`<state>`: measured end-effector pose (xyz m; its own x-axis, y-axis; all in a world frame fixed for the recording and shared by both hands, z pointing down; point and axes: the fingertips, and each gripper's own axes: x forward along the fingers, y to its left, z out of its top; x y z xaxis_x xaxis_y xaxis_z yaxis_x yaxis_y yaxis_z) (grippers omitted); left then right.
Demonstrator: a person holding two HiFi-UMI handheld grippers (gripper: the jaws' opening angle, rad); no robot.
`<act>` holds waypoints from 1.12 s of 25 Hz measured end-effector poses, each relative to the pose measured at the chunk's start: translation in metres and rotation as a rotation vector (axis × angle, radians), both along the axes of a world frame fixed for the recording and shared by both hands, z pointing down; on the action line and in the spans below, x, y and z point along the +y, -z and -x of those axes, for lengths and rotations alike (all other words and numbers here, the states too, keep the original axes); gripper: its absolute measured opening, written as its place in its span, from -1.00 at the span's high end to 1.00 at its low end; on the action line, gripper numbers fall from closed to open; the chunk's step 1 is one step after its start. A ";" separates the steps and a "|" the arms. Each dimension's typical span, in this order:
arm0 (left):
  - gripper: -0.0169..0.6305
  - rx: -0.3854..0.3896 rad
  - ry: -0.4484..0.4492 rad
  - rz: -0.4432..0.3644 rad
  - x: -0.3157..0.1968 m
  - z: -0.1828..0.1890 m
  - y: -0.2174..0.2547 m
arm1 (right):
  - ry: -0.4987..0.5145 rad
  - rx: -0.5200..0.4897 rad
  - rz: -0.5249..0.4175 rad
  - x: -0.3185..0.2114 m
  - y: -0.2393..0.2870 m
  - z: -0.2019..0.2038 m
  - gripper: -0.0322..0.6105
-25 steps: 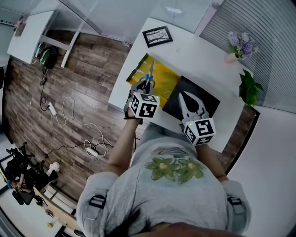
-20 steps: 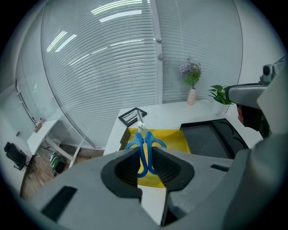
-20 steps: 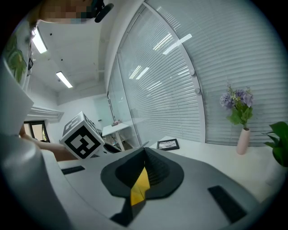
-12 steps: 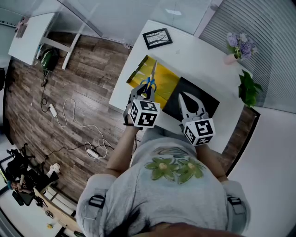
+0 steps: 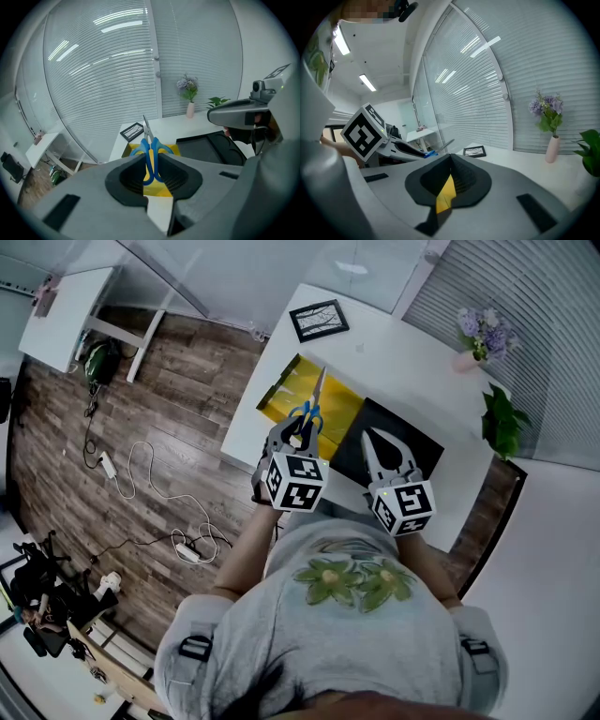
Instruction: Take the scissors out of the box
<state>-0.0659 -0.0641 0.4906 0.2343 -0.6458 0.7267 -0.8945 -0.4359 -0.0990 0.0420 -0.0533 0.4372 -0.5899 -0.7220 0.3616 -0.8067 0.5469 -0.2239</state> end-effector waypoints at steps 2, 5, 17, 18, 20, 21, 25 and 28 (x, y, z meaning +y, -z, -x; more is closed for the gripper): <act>0.67 0.005 -0.006 -0.002 0.001 -0.003 0.002 | 0.000 0.004 0.000 0.000 0.000 -0.001 0.88; 0.67 0.006 -0.013 -0.006 0.005 -0.007 0.004 | 0.000 0.013 0.004 0.000 -0.001 -0.002 0.88; 0.67 0.009 -0.004 -0.040 0.010 -0.006 0.016 | 0.019 0.033 0.005 0.007 -0.002 0.000 0.88; 0.67 0.010 -0.003 -0.042 0.010 -0.006 0.017 | 0.023 0.037 0.007 0.007 -0.002 0.001 0.88; 0.67 0.008 -0.002 -0.047 0.010 -0.006 0.019 | 0.031 0.042 0.009 0.008 -0.003 0.002 0.88; 0.67 0.007 -0.002 -0.049 0.010 -0.006 0.020 | 0.033 0.043 0.010 0.008 -0.003 0.003 0.88; 0.67 0.001 -0.002 -0.057 0.010 -0.006 0.021 | 0.042 0.047 0.012 0.009 -0.004 0.004 0.88; 0.67 0.000 0.000 -0.059 0.010 -0.006 0.022 | 0.046 0.050 0.014 0.010 -0.005 0.005 0.88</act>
<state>-0.0602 -0.0541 0.4686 0.2345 -0.6871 0.6876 -0.8943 -0.4297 -0.1245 0.0372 -0.0434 0.4422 -0.6035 -0.6890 0.4013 -0.7909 0.5811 -0.1917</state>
